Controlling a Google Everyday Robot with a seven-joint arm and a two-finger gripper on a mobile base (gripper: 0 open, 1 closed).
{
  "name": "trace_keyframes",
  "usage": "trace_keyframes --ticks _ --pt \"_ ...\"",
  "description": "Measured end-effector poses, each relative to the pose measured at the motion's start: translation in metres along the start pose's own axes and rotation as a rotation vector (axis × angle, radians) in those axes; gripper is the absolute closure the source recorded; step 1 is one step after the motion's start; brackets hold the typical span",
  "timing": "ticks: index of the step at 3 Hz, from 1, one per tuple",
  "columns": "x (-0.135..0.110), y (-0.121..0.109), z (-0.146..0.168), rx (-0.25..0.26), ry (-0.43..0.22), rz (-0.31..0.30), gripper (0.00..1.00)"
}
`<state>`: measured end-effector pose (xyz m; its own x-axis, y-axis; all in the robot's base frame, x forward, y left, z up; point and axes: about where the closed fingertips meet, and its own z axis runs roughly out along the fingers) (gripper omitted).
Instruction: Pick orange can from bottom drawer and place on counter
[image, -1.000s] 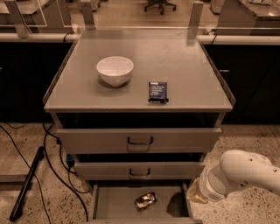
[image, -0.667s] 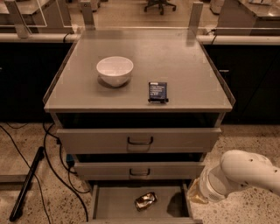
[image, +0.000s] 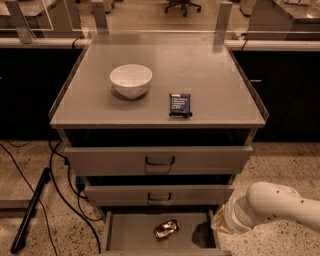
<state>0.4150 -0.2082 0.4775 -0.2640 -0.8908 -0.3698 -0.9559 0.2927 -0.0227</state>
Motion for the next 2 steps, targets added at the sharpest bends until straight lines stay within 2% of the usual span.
trace_keyframes --ticks 1,2 --pt "0.004 -0.013 0.038 0.037 -0.075 -0.058 1.0" --pt "0.003 -0.022 0.082 -0.001 -0.174 -0.133 1.0"
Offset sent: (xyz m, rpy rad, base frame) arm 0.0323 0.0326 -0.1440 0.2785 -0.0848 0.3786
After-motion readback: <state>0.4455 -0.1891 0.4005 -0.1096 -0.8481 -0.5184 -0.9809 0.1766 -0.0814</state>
